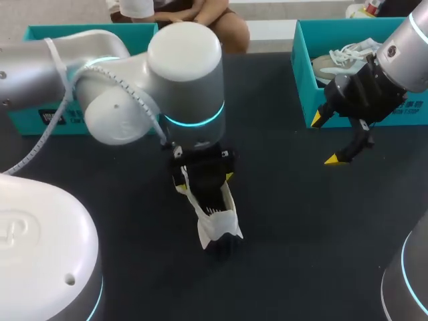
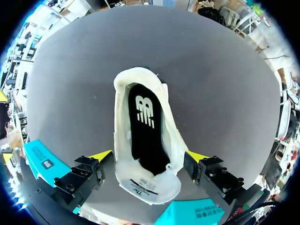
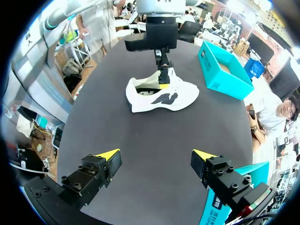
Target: Take the shoe out of the shoebox, open the shoe tongue, remove and reinsert the insole, then place the shoe into the shoebox
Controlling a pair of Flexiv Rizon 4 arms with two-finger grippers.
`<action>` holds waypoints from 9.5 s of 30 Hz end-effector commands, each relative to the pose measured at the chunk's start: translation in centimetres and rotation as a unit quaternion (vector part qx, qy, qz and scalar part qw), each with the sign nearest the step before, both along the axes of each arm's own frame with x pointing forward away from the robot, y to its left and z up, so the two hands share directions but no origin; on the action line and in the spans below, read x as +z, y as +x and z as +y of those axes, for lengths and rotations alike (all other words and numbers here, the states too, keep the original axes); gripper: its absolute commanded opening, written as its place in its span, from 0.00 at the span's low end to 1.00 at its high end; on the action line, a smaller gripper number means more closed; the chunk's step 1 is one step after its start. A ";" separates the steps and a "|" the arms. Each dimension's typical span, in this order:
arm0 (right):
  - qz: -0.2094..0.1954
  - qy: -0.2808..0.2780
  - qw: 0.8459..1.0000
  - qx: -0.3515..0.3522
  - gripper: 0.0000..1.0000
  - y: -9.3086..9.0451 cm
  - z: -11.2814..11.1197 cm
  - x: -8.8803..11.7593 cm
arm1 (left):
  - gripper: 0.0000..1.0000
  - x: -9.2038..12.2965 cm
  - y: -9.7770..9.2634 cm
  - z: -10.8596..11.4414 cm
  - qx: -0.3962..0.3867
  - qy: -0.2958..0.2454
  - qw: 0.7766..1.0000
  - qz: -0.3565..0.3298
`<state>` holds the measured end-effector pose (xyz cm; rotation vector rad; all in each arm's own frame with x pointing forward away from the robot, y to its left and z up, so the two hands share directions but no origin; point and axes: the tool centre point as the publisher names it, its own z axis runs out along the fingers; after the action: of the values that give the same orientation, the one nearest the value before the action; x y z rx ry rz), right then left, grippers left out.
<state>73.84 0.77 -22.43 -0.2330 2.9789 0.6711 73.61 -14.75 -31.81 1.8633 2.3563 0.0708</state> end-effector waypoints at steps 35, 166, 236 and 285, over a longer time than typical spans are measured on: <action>-0.001 0.000 1.000 0.000 1.00 0.0 0.0 -0.1 | 0.16 2.2 4.5 0.7 0.036 -0.006 0.999 0.020; -0.001 0.000 1.000 0.000 1.00 0.0 0.0 -0.1 | 1.00 1.5 -9.1 1.5 0.645 -0.070 0.754 0.109; -0.001 0.000 1.000 0.000 1.00 0.0 0.0 -0.1 | 0.00 -5.7 -11.6 -2.2 0.692 0.007 0.713 0.118; -0.001 0.000 1.000 0.000 1.00 0.0 0.0 -0.1 | 0.00 15.1 -1.6 8.8 0.556 0.022 0.822 0.122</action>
<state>73.84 0.76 -22.43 -0.2328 2.9789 0.6711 70.40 -8.02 -17.87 0.2421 3.2521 0.0232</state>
